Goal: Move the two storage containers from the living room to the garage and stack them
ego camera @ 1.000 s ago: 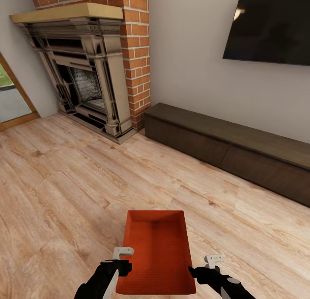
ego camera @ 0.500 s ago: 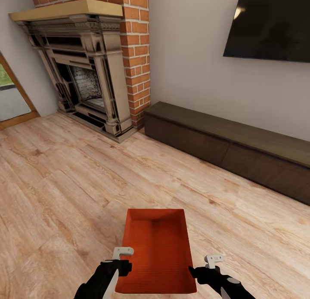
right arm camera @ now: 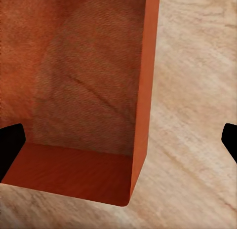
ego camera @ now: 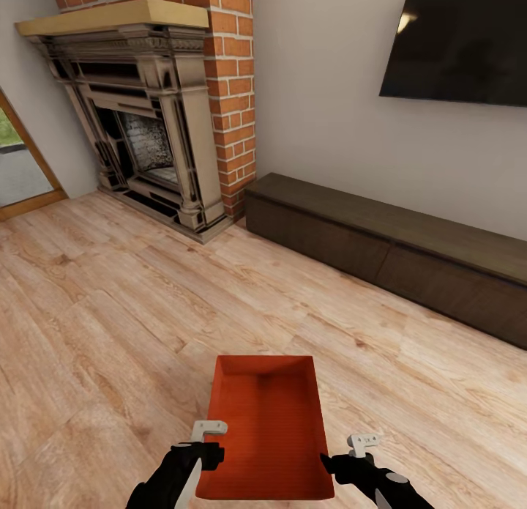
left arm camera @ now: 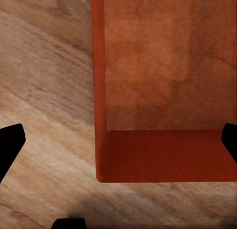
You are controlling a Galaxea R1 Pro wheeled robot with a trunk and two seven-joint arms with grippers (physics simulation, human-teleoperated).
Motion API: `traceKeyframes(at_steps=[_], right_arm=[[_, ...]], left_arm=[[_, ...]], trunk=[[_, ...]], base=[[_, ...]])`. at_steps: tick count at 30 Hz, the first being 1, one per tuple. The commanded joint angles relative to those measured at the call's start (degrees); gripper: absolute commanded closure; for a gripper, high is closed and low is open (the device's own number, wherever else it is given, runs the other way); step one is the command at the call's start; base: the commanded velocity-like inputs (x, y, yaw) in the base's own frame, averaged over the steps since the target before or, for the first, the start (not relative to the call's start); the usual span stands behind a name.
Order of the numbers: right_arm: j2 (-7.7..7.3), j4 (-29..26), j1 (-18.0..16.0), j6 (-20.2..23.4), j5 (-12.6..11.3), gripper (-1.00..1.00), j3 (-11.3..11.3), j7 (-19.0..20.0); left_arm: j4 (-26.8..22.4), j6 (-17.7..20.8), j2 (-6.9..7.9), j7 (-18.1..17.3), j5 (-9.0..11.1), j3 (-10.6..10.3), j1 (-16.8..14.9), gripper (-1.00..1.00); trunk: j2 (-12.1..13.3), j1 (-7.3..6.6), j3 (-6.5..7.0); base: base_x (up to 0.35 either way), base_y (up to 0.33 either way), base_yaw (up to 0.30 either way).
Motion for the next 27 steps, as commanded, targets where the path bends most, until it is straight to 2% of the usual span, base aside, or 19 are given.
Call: traceKeyframes(at_steps=[1, 9, 19, 27], right_arm=[[-0.07, 0.0, 0.0, 0.0, -0.6, -1.0, 0.5, 0.0], [-0.07, 0.0, 0.0, -0.1, -0.6, -1.0, 0.5, 0.1], [-0.07, 0.0, 0.0, -0.1, -0.6, -1.0, 0.5, 0.2], [-0.07, 0.0, 0.0, -0.1, -0.6, -1.0, 0.5, 0.2]], left_arm=[[-0.1, 0.3, -0.08, -0.2, -0.6, 0.3, 0.0, -1.0], [-0.1, 0.3, -0.08, -0.2, -0.6, 0.3, 0.0, -1.0], [-0.2, 0.3, -0.08, 0.0, -0.6, 0.3, 0.0, -1.0], [-0.6, 0.3, 0.19, 0.1, -0.6, 0.5, 0.0, -1.0]], trunk=[[0.0, -0.01, -0.04], [0.0, -0.01, -0.04], [-4.0, 2.19, -1.84], [-4.0, 2.19, -1.84]], base=[[0.0, 0.0, 0.0], [0.0, 0.0, 0.0], [0.0, 0.0, 0.0], [0.0, 0.0, 0.0]])
